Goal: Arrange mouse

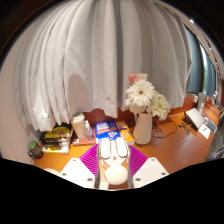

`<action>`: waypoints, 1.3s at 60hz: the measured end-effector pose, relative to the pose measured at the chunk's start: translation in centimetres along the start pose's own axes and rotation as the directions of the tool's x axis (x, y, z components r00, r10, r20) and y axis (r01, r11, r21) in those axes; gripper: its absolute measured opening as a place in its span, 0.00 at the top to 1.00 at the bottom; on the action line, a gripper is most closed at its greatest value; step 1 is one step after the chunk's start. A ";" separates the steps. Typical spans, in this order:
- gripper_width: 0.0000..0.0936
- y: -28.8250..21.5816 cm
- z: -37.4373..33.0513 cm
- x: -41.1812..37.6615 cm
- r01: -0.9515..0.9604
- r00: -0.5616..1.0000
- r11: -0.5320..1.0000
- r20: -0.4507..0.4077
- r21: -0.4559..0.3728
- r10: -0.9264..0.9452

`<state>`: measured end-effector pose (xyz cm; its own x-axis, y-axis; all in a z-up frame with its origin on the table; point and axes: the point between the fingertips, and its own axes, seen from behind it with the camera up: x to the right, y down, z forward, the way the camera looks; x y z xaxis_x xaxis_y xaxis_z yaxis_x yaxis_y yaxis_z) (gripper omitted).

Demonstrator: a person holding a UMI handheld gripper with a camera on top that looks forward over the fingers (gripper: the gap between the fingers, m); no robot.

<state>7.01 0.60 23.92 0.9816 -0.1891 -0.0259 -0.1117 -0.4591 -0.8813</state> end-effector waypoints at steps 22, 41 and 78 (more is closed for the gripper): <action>0.60 6.6 -0.2 -27.9 0.079 0.974 0.996 0.216 -0.046 -0.067; 0.60 24.2 3.5 -33.5 0.157 0.969 0.945 0.228 -0.288 -0.091; 0.08 19.9 -0.8 -31.4 0.129 0.962 0.958 0.265 -0.257 -0.058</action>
<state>-26.22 -3.34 7.56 0.9923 0.0748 -0.0989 -0.0205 -0.6873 -0.7261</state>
